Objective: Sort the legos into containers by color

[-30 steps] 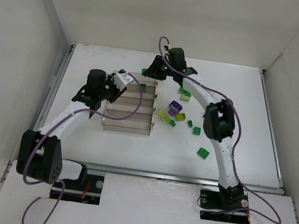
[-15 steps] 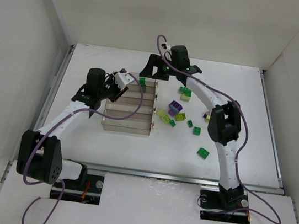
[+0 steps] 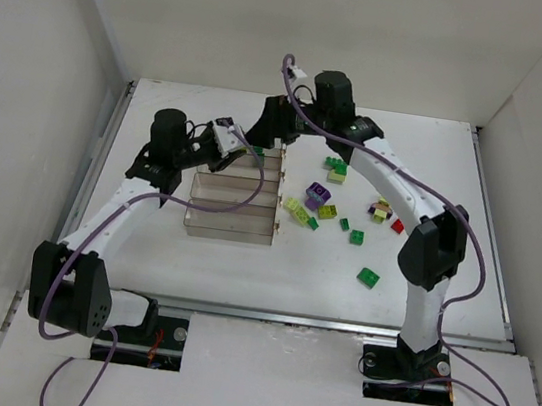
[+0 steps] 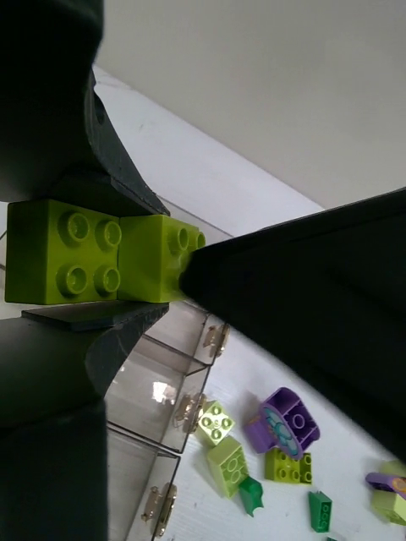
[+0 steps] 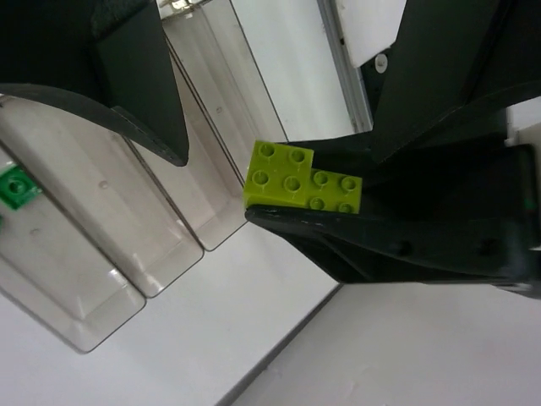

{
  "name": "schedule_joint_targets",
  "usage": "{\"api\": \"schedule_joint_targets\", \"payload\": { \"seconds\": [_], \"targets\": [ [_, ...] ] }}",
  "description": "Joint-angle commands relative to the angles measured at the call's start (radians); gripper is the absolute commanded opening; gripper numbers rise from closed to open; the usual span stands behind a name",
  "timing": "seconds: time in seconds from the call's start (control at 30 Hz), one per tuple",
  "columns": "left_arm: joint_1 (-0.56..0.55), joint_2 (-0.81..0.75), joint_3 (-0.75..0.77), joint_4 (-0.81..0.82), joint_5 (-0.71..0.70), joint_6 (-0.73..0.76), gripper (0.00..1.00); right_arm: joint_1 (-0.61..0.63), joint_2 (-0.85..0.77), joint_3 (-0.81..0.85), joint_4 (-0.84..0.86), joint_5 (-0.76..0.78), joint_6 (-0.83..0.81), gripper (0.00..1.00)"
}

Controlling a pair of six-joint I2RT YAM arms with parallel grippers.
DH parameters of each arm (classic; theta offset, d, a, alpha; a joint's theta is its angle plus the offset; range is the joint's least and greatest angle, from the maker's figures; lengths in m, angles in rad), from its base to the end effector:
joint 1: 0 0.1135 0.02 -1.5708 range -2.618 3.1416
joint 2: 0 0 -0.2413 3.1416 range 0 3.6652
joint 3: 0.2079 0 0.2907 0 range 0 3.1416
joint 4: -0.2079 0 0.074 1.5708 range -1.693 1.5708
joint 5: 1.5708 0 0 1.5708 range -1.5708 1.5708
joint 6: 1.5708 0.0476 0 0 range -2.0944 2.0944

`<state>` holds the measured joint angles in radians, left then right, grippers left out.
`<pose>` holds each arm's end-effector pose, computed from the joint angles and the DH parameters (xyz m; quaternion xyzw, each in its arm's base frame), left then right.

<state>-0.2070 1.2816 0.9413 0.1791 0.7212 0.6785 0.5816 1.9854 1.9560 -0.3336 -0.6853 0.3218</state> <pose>0.3338 -0.1022 0.2888 0.5119 0.5461 -0.1197 0.6522 0.4070 0.3037 0.3466 -0.2896 0.7440 0.4823 0.3605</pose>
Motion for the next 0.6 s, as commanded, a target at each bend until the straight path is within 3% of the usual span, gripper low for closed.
{"api": "schedule_joint_targets", "payload": {
  "seconds": [0.0,0.17,0.27,0.3,0.37,0.4,0.47,0.5,0.57],
  "targets": [
    [0.004,-0.008,0.062,0.049,0.095,0.029,0.0,0.018,0.044,0.052,-0.015,-0.016,-0.015,0.93],
    [-0.006,0.001,0.073,0.03,0.104,0.039,0.0,0.027,0.085,0.116,-0.022,-0.037,0.003,0.91],
    [-0.017,0.001,0.082,0.02,0.093,0.039,0.0,0.027,0.085,0.116,-0.022,-0.037,0.013,0.81],
    [-0.017,0.001,0.082,0.02,0.093,0.039,0.0,0.027,0.085,0.107,-0.022,-0.048,0.013,0.72],
    [-0.017,0.001,0.082,0.02,0.084,0.03,0.0,0.027,0.085,0.093,-0.01,-0.057,0.013,0.63],
    [-0.017,0.001,0.082,0.02,0.074,0.03,0.0,0.027,0.085,0.083,-0.01,-0.071,0.013,0.51],
    [-0.017,0.001,0.082,0.03,0.064,0.018,0.0,0.027,0.085,0.083,-0.01,-0.071,0.013,0.37],
    [-0.017,0.001,0.082,0.03,0.064,0.018,0.0,0.027,0.085,0.083,0.001,-0.071,0.013,0.22],
    [-0.017,0.001,0.082,0.03,0.064,0.018,0.04,0.027,0.076,0.074,0.013,-0.082,0.013,0.08]
  ]
}}
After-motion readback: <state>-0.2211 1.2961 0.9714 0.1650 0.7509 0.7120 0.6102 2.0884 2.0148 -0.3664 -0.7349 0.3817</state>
